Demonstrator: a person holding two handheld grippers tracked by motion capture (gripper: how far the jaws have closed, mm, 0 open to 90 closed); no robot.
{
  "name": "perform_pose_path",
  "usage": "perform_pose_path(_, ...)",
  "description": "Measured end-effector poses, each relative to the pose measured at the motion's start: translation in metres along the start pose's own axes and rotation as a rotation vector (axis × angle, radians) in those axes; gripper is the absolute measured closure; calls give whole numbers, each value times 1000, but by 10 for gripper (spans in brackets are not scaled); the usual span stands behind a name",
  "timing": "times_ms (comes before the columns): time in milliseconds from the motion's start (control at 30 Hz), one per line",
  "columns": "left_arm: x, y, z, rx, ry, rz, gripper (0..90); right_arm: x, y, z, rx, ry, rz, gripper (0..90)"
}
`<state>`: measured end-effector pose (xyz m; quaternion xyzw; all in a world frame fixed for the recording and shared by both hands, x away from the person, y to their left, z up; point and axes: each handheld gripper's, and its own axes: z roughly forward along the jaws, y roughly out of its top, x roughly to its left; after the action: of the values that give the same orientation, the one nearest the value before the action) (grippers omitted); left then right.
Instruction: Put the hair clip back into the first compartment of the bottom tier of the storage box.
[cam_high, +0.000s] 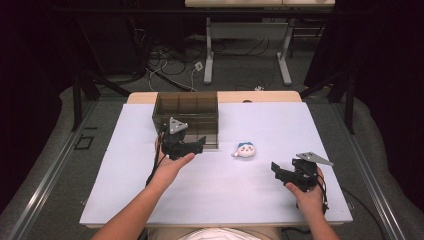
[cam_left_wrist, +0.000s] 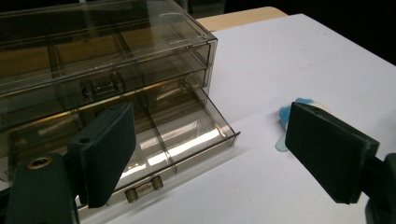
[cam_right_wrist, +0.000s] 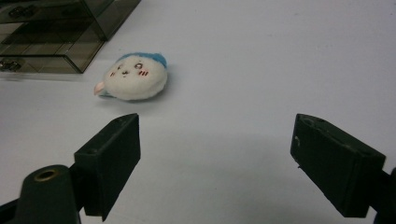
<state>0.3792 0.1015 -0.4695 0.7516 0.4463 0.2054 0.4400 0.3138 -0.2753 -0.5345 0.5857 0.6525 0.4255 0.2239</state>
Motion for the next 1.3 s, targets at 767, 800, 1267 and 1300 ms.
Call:
perform_pose_path(767, 18, 2, 2, 5, 56, -47, 205, -1, 0, -1, -6, 14, 12, 154)
perform_pose_path(800, 20, 2, 3, 6, 56, -51, 205, -1, 0, -1, -7, 12, 13, 154)
perform_pose_path(1267, 29, 4, 22, 50, 97, -86, 217, -1, 0, -1, -21, 8, 3, 153)
perform_pose_path(1300, 28, 5, 23, 54, 96, -83, 218, -1, 0, -1, -21, 8, 1, 153)
